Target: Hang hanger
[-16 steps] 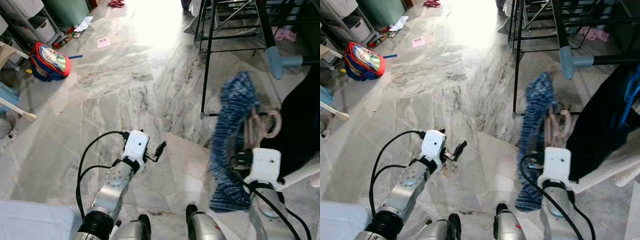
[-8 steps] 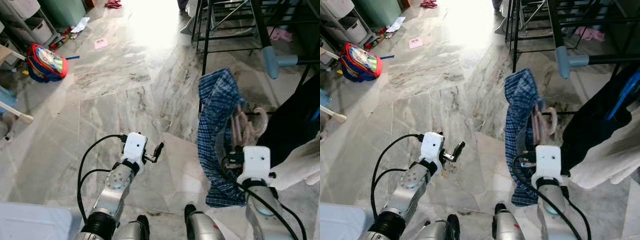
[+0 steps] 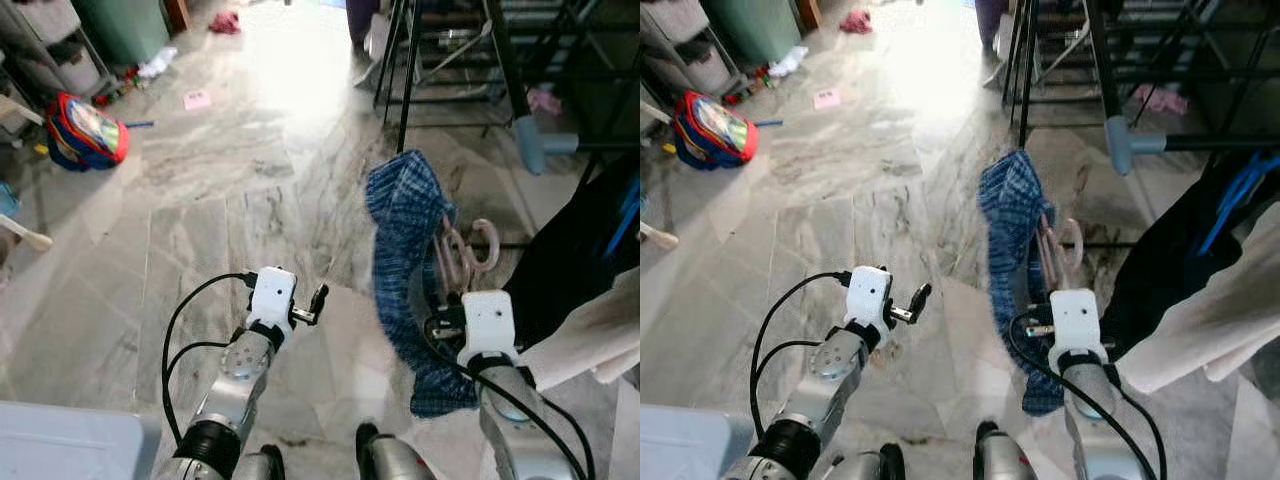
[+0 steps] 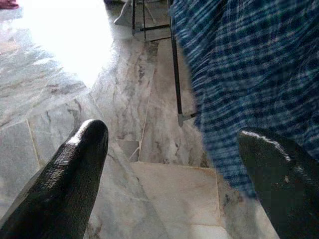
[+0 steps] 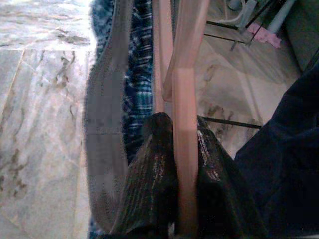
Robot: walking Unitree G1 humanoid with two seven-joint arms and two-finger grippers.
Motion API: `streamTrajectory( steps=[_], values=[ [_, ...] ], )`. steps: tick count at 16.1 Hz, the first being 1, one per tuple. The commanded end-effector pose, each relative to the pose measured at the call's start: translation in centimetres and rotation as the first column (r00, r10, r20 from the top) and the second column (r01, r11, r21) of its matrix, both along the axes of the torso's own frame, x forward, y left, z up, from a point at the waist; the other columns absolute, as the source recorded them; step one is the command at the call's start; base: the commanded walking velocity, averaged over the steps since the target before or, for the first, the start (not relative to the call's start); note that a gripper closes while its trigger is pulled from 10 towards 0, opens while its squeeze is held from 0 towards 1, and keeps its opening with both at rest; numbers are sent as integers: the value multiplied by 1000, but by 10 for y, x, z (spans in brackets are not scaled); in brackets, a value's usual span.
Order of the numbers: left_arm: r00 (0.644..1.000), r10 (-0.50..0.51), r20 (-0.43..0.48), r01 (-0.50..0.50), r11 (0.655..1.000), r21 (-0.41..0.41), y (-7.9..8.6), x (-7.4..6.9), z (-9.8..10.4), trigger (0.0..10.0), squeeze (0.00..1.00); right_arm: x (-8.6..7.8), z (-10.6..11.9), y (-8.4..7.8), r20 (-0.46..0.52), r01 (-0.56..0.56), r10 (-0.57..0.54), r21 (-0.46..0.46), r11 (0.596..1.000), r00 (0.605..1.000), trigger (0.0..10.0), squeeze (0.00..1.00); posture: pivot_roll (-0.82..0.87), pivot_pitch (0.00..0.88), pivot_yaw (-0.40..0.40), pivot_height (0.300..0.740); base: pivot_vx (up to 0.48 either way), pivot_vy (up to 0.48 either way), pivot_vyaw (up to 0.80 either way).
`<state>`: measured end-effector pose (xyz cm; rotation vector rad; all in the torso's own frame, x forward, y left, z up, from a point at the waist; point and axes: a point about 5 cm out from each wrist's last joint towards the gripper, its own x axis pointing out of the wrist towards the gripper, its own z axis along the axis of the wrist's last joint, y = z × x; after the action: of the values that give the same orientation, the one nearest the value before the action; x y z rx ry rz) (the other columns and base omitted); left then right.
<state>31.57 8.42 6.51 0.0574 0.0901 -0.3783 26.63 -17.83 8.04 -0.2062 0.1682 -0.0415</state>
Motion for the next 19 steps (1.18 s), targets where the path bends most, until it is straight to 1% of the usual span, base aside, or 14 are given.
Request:
streamTrajectory(
  steps=[1,3,5,7,8,9,10,11,12,13,14,15,17,19],
  values=[
    [1000,-13,-16,13,1000,18,-2,-2,-6,10000,0,-1,-3,2,3,4,-4,6,1000,1000,10000,0,-89,133,46,740,0,0,0],
    [999,-40,-10,41,999,19,-8,1,-2,10000,0,0,-7,4,-1,-1,1,1,1000,1000,10000,0,-92,125,70,740,0,0,0],
    [998,-66,-15,66,997,32,-11,2,-2,10000,0,3,-11,5,-3,16,-16,-2,1000,1000,10000,0,-105,143,93,740,0,0,0],
    [994,-113,1,113,993,38,-10,2,0,10000,0,4,-9,5,17,46,-46,-10,999,999,10000,0,-96,151,85,740,0,0,0],
    [994,-105,0,105,994,44,-6,2,-1,10000,0,4,-11,5,13,49,-49,0,999,999,10000,0,-73,149,79,740,0,0,0],
    [999,-54,-10,54,998,20,3,4,-1,10000,0,5,-17,6,-13,24,-24,17,1000,1000,10000,0,-55,151,72,740,0,0,0],
    [999,-36,-11,36,999,15,7,3,-3,10000,0,6,-22,11,-29,-1,1,12,1000,1000,10000,0,-43,161,70,740,0,0,0],
    [1000,-5,-20,5,1000,0,9,1,-5,10000,0,8,-22,12,-41,-18,19,18,1000,999,10000,0,-30,164,55,740,0,0,0],
    [1000,3,-20,-3,1000,-10,9,0,-5,10000,0,10,-21,14,-41,-30,30,20,999,999,10000,0,-30,178,51,740,0,0,0],
    [1000,2,-20,-3,1000,-19,10,-4,-7,10000,0,10,-20,17,-43,-44,45,16,999,998,10000,0,-37,176,28,740,0,-240,0],
    [1000,-1,-30,1,1000,-9,9,-10,-13,10000,0,8,-20,18,-45,-51,52,23,998,998,10000,0,-24,198,7,740,0,-244,0],
    [1000,10,-29,-11,1000,-24,9,-10,-12,10000,0,6,-20,17,-50,-54,56,39,998,997,10000,0,-11,211,1,740,0,-255,0],
    [1000,16,-15,-16,1000,-22,9,-8,-8,10000,0,6,-26,12,-74,-45,47,31,998,996,10000,0,-19,197,10,740,0,-255,0],
    [999,23,-35,-24,1000,-13,16,-9,-13,10000,0,8,-24,14,-64,-27,30,46,999,997,10000,0,-28,180,11,740,0,-257,0]
  ],
)
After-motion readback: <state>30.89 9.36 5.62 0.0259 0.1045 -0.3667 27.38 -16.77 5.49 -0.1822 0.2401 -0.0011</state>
